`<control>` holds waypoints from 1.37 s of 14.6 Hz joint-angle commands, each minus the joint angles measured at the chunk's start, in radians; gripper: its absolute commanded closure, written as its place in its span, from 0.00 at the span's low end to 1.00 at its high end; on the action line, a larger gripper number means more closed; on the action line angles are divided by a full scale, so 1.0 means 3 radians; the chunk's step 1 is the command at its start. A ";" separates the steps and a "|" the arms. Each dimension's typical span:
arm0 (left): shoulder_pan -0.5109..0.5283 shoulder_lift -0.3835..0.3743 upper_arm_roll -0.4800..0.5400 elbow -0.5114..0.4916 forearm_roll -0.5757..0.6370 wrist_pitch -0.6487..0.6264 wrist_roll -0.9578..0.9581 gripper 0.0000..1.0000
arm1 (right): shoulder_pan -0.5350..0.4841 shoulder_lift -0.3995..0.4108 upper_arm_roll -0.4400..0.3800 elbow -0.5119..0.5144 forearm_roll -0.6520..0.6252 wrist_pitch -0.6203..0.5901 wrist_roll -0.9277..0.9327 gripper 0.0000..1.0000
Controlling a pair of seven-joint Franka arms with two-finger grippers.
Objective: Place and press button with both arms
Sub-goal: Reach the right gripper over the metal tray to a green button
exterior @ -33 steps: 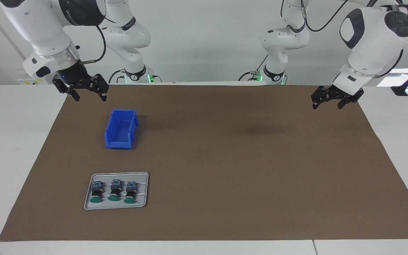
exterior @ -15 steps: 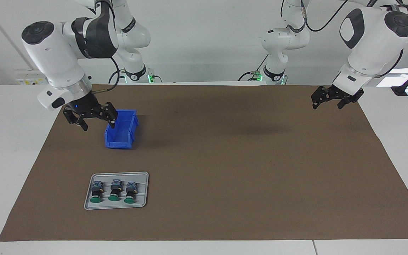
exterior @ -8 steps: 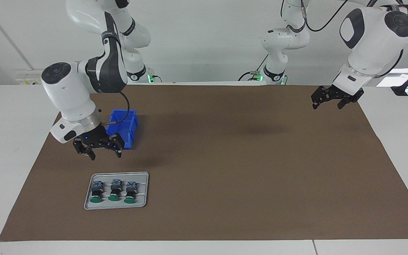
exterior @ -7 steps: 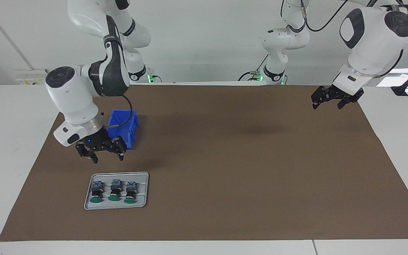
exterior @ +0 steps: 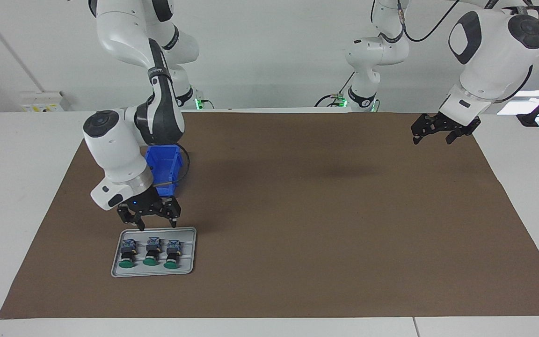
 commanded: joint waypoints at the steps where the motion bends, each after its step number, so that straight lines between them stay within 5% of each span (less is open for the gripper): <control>1: 0.0035 -0.0006 -0.0008 0.0005 -0.0040 -0.0001 0.0058 0.00 | 0.0007 0.0137 0.0023 0.0011 0.0009 0.0102 -0.0003 0.07; 9: 0.0035 -0.0006 -0.0008 0.0005 -0.0040 -0.0001 0.0058 0.00 | -0.0069 0.0321 -0.0018 0.0001 -0.0048 0.0301 -0.0836 0.12; 20: 0.0035 -0.0006 -0.0008 0.0005 -0.0040 -0.0001 0.0058 0.00 | -0.0023 0.0531 -0.0002 0.0374 -0.0032 0.0465 -0.0587 0.15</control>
